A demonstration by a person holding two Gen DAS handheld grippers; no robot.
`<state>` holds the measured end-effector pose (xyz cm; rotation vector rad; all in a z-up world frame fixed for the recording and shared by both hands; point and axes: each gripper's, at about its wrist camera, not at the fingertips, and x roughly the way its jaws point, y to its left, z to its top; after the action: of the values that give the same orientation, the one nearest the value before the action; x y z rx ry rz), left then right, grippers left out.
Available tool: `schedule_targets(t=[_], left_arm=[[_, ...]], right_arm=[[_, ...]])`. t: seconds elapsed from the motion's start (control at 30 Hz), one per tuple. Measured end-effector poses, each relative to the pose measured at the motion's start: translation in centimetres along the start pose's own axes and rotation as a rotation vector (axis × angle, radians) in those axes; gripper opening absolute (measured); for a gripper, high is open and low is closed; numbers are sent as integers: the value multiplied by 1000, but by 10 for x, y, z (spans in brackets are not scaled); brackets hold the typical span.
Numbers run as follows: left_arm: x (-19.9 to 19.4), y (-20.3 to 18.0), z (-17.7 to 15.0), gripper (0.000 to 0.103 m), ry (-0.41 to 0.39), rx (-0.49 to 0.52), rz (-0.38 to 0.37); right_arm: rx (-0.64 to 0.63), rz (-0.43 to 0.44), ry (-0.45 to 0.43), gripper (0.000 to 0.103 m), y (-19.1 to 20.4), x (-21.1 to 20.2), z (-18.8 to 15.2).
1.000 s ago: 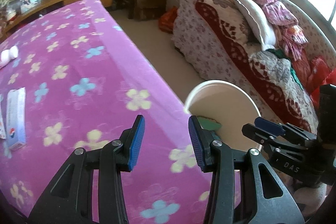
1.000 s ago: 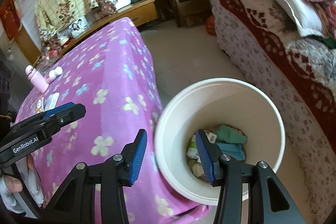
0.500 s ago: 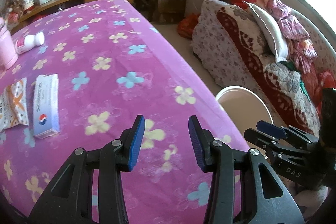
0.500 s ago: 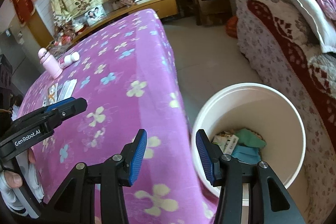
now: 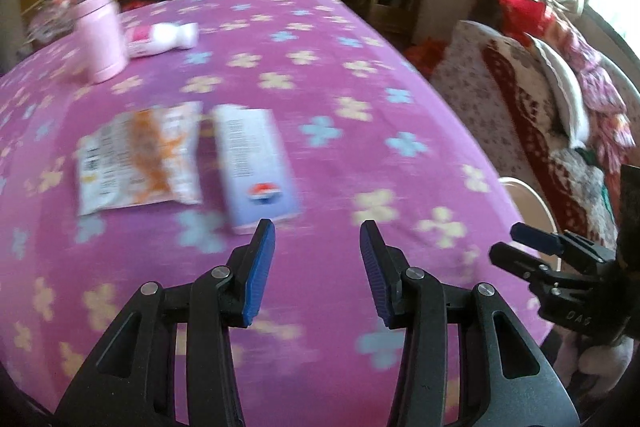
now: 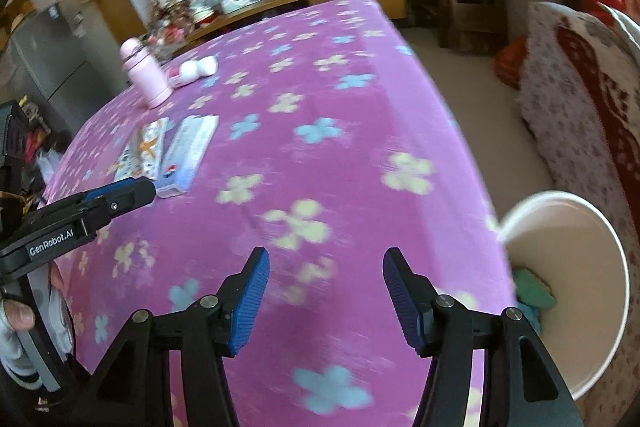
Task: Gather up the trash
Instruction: 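Move both tools back over the remaining trash on the table, then grasp the white snack packet with the left tool while the right tool grasps the white medicine box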
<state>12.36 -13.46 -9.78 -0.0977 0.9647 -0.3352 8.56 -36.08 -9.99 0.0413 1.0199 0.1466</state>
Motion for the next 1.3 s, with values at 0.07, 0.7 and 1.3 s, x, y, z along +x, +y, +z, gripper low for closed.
schedule_targets(t=[0.07, 0.7, 1.3], left_arm=[[-5, 27, 1, 42, -1, -38, 19], [10, 186, 27, 58, -27, -261, -20], [46, 176, 40, 21, -9, -202, -25]], right_arm=[[-24, 17, 13, 58, 17, 10, 8], [-113, 63, 77, 62, 148, 122, 90], [-206, -43, 57, 47, 149, 143, 93]])
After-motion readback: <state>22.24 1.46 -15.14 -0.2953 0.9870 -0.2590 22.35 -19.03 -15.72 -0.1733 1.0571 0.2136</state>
